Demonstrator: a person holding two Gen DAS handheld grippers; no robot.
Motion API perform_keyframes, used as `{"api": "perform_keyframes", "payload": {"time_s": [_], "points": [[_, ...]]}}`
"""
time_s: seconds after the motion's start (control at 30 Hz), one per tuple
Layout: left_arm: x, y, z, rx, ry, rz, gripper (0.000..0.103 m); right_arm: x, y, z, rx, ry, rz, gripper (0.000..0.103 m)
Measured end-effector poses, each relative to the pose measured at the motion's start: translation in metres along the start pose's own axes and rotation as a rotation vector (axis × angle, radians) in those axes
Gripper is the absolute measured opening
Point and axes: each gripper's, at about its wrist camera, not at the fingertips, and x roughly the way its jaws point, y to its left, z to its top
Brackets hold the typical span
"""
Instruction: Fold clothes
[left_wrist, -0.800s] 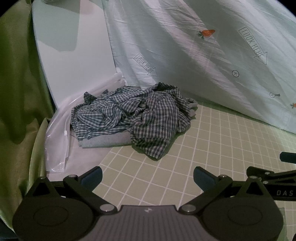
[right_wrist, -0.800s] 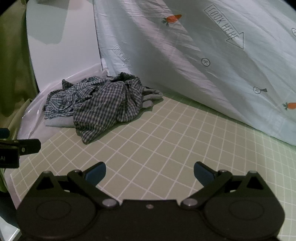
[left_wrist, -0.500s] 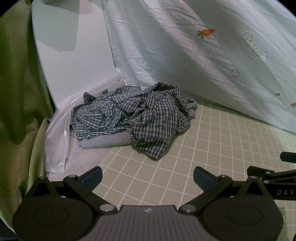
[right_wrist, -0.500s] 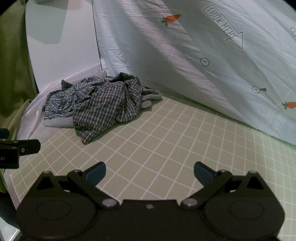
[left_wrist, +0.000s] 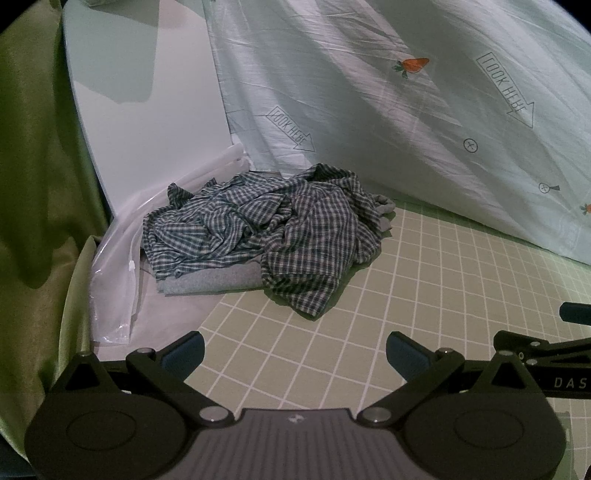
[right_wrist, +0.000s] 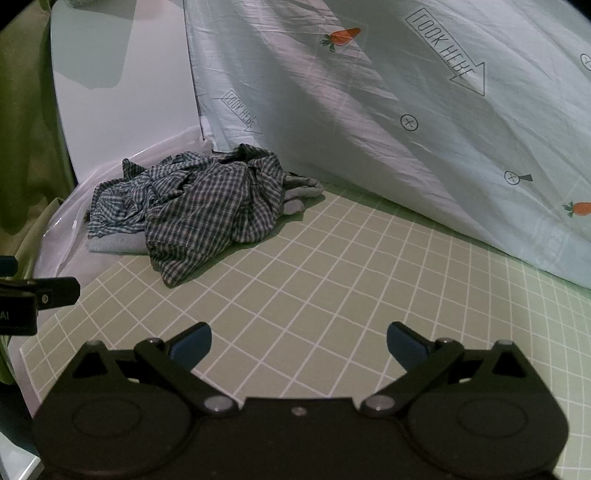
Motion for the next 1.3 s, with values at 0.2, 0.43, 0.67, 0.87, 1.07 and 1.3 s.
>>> {"api": "perform_keyframes", "payload": {"time_s": [0.2, 0.43, 0.67, 0.87, 1.07, 1.3], "points": [[0.001, 0.002, 0.002, 0.0, 0.001, -0.002, 0.103, 0.0, 0.0, -0.001, 0.002, -0.001, -0.001, 0.102], [0.001, 0.001, 0.0, -0.002, 0.0, 0.002, 0.103, 0.0, 0.0, -0.001, 0.005, -0.002, -0.001, 0.102], [0.0, 0.001, 0.0, -0.001, 0.001, 0.003, 0.103, 0.0, -0.001, -0.001, 0.007, -0.003, 0.001, 0.102], [0.001, 0.002, 0.0, -0.004, 0.008, 0.005, 0.103, 0.001, -0.001, -0.001, 0.013, 0.002, 0.002, 0.102], [0.002, 0.003, -0.002, -0.009, 0.016, 0.009, 0.103, 0.003, -0.002, -0.003, 0.013, 0.01, 0.005, 0.102], [0.007, 0.007, 0.002, -0.023, 0.027, 0.026, 0.103, 0.012, -0.002, 0.003, 0.012, 0.016, 0.006, 0.102]]}}
